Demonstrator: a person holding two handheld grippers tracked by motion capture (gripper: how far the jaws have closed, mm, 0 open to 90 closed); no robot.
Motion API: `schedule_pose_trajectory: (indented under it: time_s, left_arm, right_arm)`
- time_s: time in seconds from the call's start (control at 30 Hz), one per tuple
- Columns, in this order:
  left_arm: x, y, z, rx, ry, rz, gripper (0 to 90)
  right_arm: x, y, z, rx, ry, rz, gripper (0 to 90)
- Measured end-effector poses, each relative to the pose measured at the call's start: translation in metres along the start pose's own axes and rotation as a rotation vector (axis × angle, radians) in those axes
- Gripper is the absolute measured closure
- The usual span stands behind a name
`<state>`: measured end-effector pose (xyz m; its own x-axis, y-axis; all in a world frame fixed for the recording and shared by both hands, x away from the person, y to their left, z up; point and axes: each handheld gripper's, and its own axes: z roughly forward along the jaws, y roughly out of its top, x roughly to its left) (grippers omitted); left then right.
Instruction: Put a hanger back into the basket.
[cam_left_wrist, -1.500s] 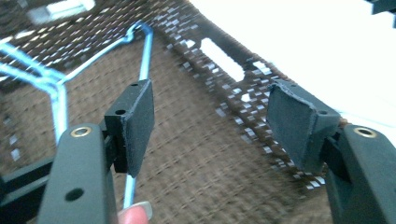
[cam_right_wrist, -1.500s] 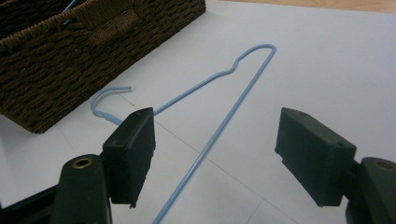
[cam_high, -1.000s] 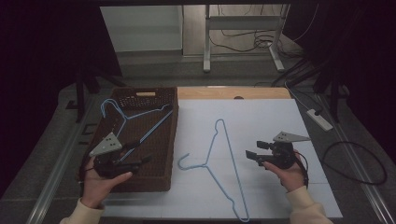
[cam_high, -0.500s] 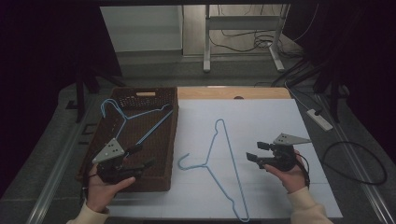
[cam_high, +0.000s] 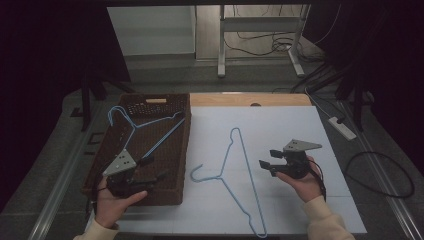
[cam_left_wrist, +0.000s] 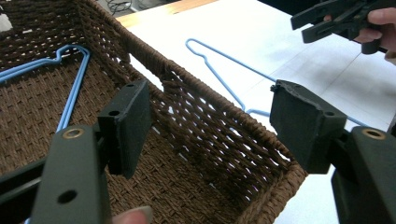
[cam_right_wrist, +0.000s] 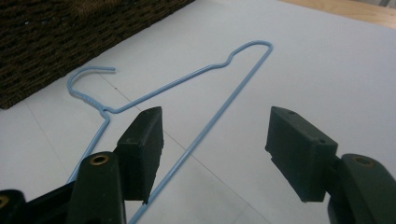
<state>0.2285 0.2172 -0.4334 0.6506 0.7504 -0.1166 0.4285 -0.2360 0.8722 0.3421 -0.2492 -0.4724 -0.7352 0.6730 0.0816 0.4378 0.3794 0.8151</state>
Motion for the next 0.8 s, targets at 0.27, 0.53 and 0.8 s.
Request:
schedule_pose_trajectory:
  time_s: [0.27,0.53,0.8]
  left_arm:
    - [-0.001,-0.003,0.003,0.014,-0.007,0.001,29.9]
    - [-0.002,-0.002,0.002,0.012,-0.006,0.001,29.9]
    - [-0.002,-0.002,0.002,0.012,-0.007,0.002,30.0]
  right_arm:
    - [0.016,0.001,0.011,0.073,0.002,-0.048,36.5]
    - [0.022,0.006,0.017,0.120,0.022,-0.092,51.5]
    - [0.037,0.012,0.025,0.195,0.095,-0.098,75.5]
